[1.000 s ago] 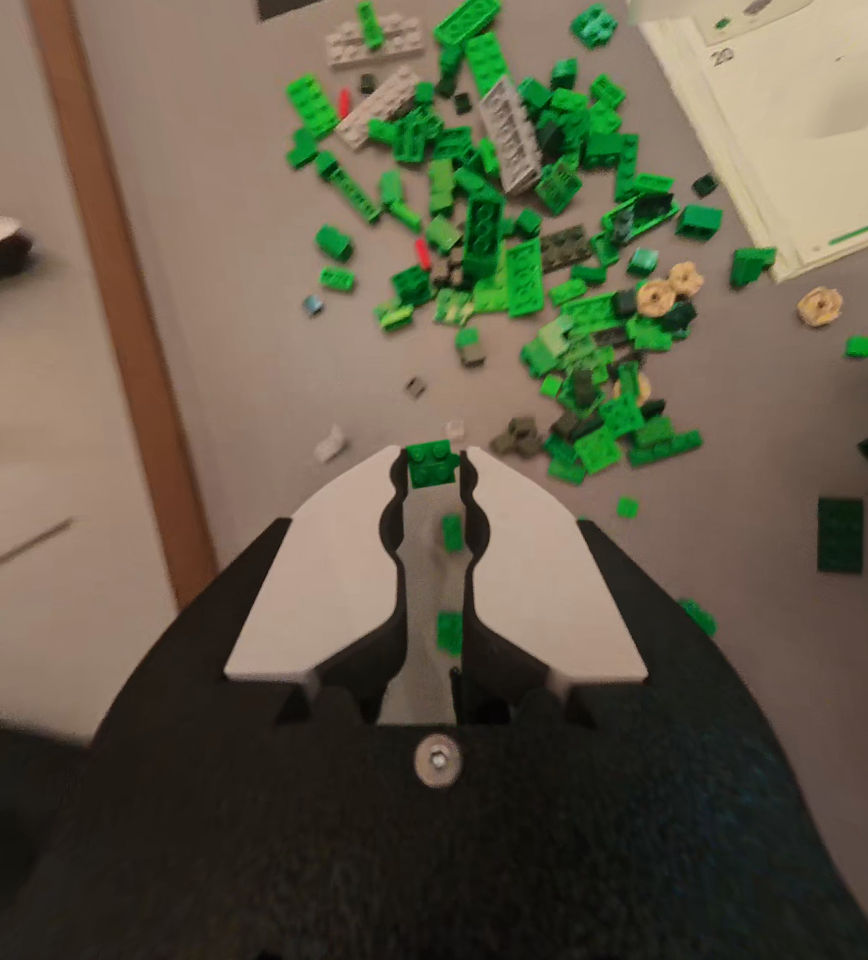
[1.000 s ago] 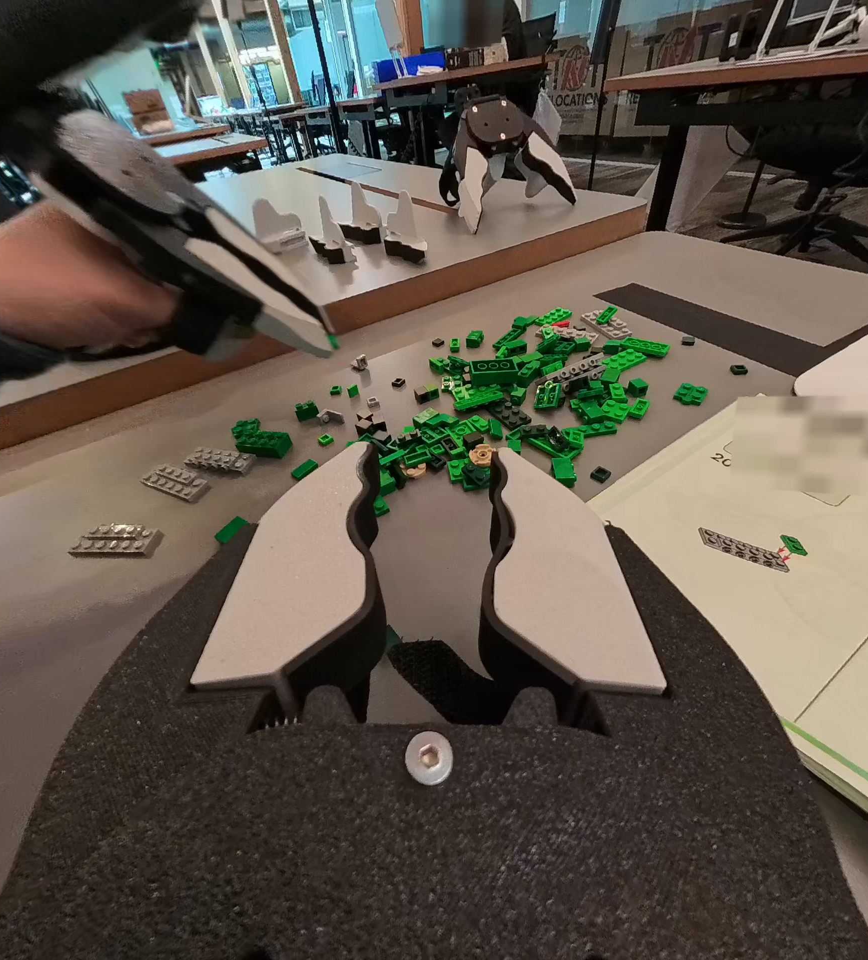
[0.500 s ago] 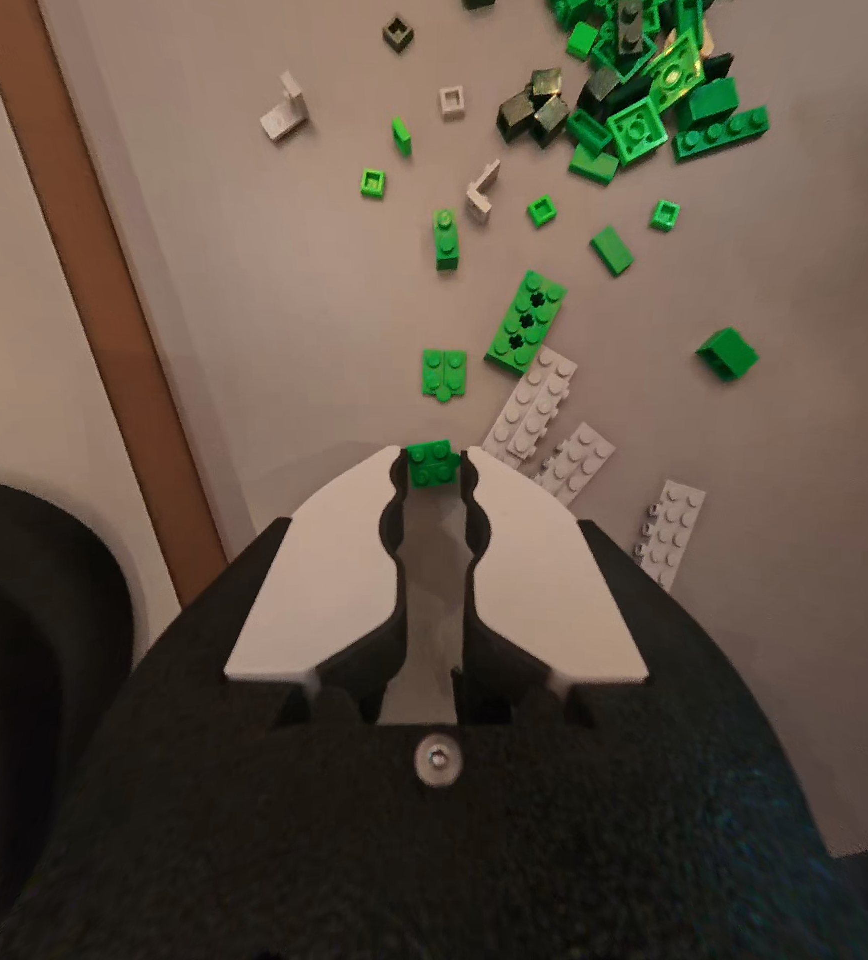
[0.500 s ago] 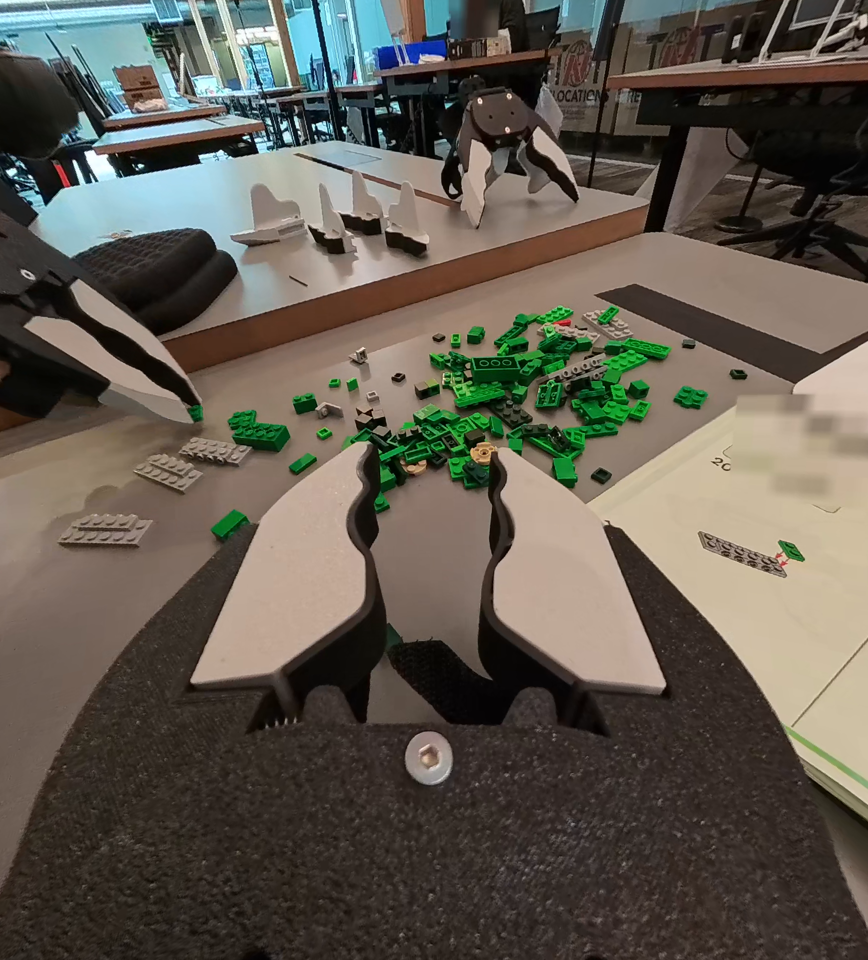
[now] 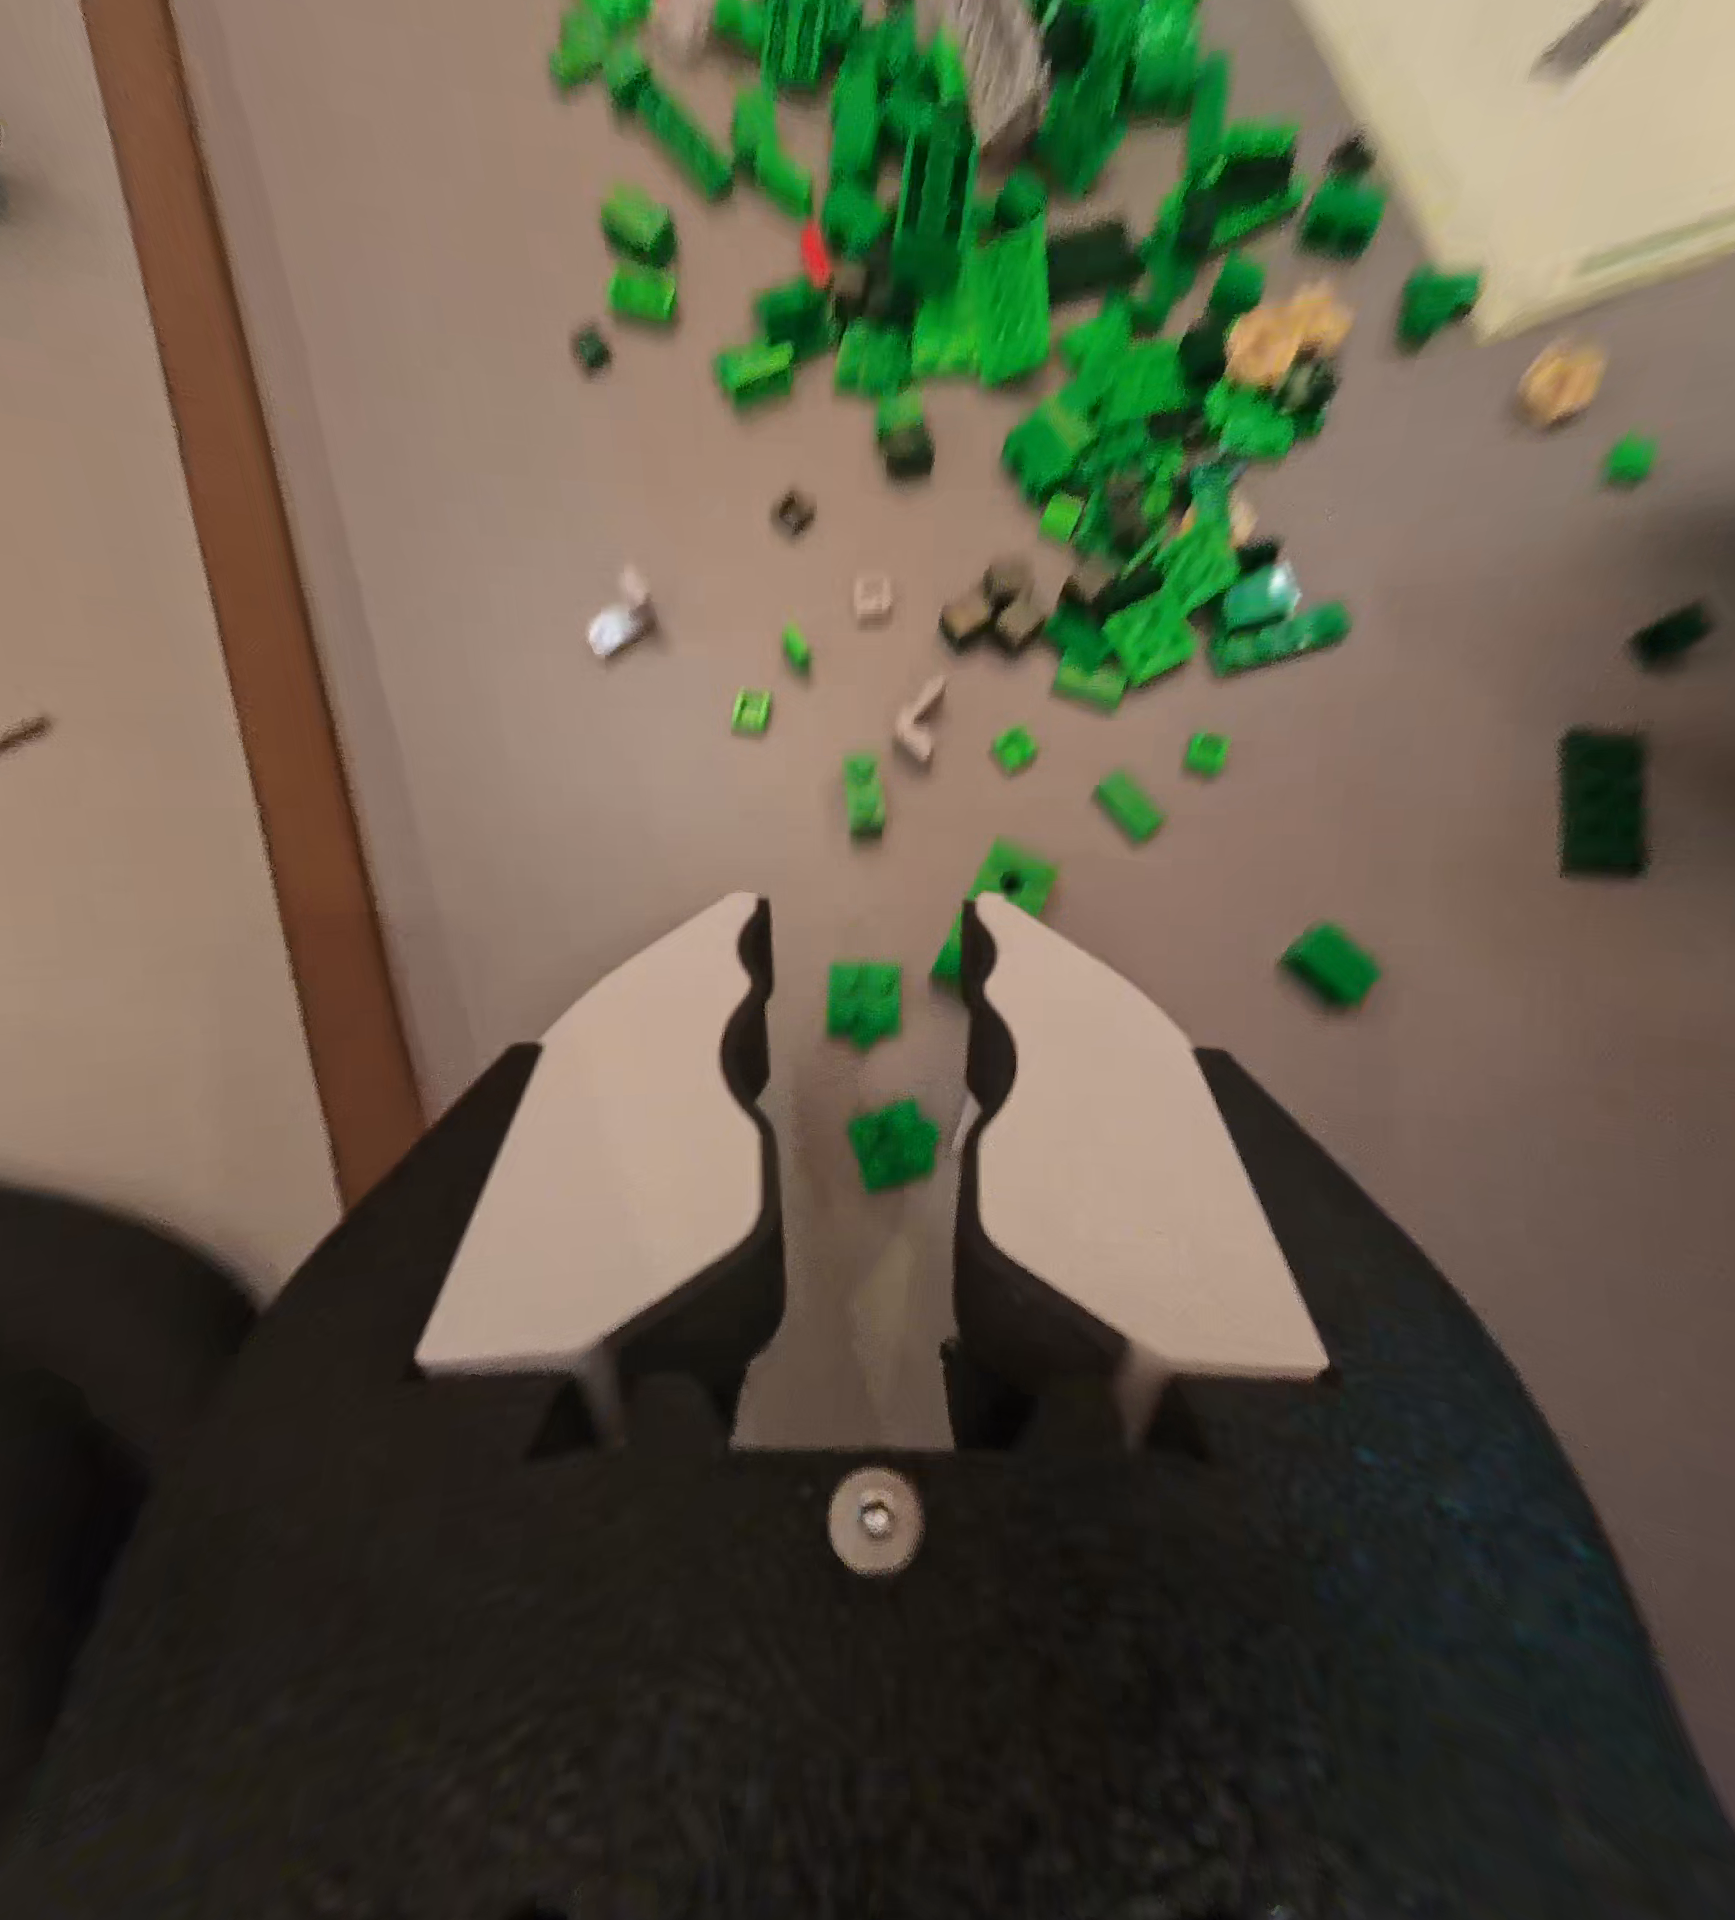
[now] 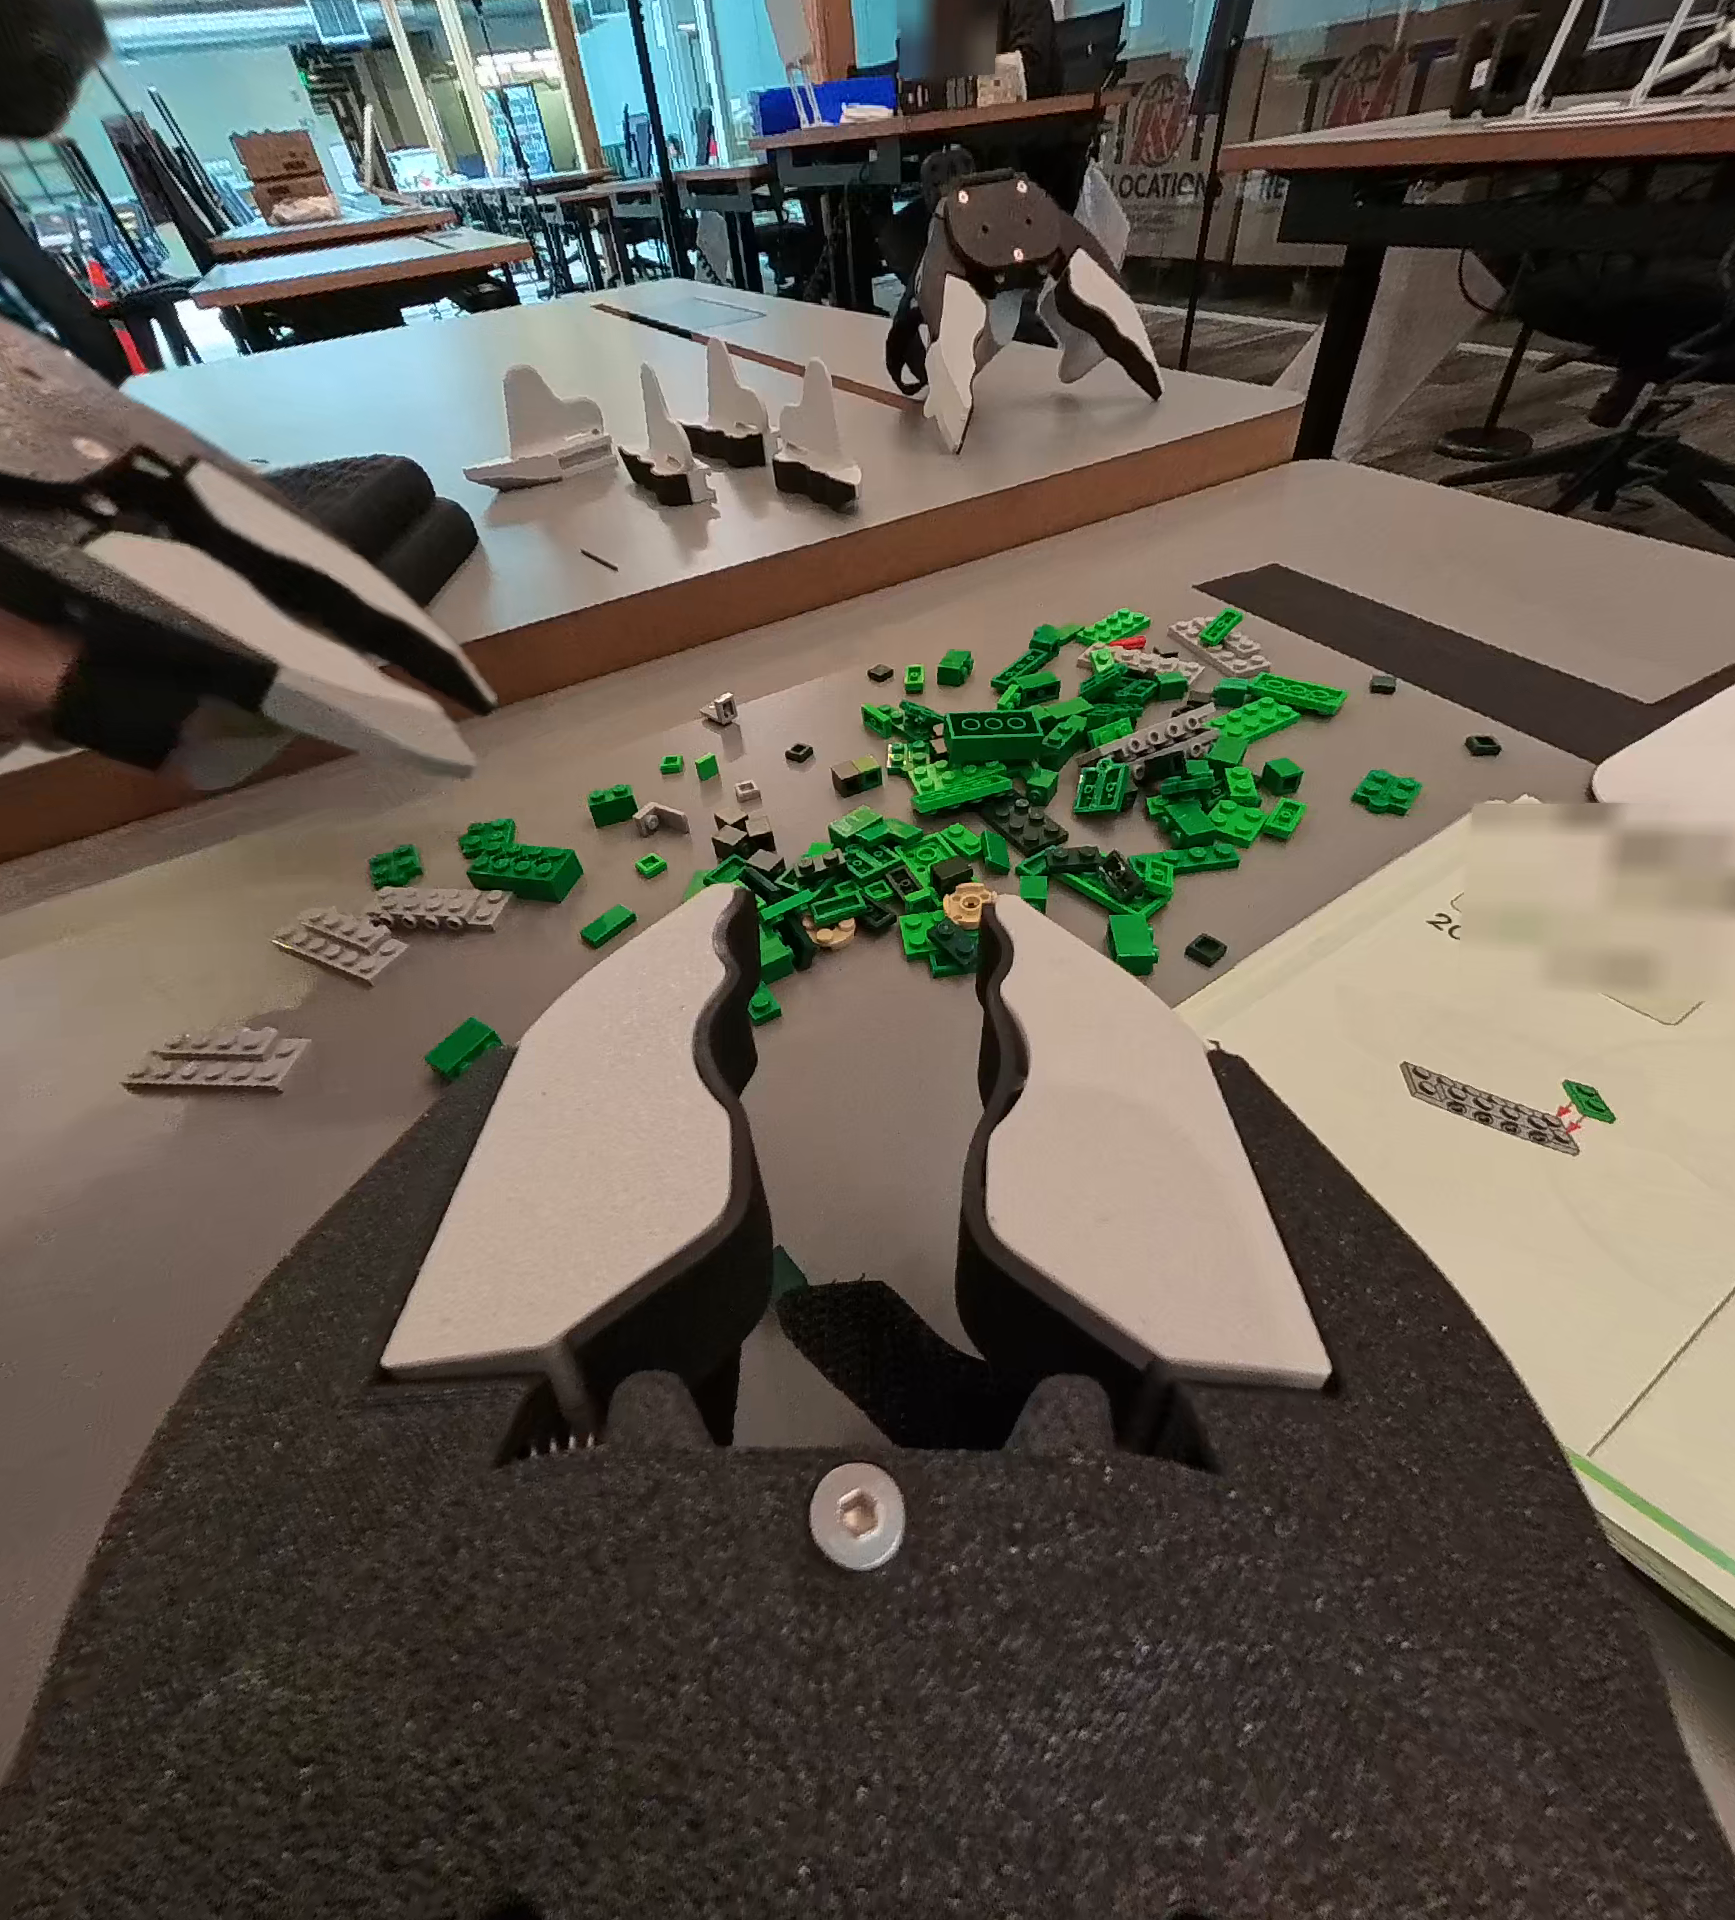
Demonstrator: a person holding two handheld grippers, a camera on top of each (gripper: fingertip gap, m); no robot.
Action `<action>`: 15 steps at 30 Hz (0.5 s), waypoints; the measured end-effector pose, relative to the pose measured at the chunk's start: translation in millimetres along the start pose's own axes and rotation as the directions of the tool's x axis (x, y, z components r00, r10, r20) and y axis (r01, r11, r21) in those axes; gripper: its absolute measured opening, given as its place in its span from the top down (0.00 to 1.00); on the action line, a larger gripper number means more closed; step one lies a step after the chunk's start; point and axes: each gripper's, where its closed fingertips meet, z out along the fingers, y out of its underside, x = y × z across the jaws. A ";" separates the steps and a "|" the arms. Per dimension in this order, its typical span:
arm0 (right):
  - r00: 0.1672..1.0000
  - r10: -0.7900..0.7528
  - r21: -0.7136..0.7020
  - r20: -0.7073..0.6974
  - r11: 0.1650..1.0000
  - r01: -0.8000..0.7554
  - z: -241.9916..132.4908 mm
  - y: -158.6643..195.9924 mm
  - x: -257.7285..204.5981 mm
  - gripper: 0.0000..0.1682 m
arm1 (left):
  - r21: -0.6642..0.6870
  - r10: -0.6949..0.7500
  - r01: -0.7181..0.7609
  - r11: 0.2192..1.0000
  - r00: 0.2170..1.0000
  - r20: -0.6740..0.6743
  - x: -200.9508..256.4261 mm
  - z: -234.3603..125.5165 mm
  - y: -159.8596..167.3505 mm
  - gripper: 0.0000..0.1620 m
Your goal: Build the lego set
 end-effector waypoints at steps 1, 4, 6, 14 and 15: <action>1.000 -0.003 -0.002 0.001 1.000 0.003 0.2 0.2 -0.3 0.77 | 0.001 0.004 -0.003 1.000 1.000 -0.012 3.0 6.8 -5.3 0.79; 1.000 -0.005 0.004 -0.001 1.000 0.005 -0.5 -0.3 -0.3 0.77 | -0.077 0.059 -0.057 0.995 0.998 0.021 2.6 27.0 -4.4 0.81; 1.000 0.001 0.005 0.000 1.000 -0.001 -0.6 -0.3 0.2 0.77 | -0.098 0.089 -0.084 0.992 0.995 0.047 0.7 34.9 -4.5 0.82; 1.000 0.006 0.004 0.000 1.000 -0.006 -0.5 -0.3 0.4 0.77 | -0.126 0.086 -0.082 0.989 0.996 0.030 6.0 43.0 0.4 0.95; 1.000 0.009 0.006 0.000 1.000 -0.009 -0.7 -0.4 0.6 0.77 | -0.116 0.105 -0.103 0.988 0.994 0.012 12.1 38.9 -0.9 0.95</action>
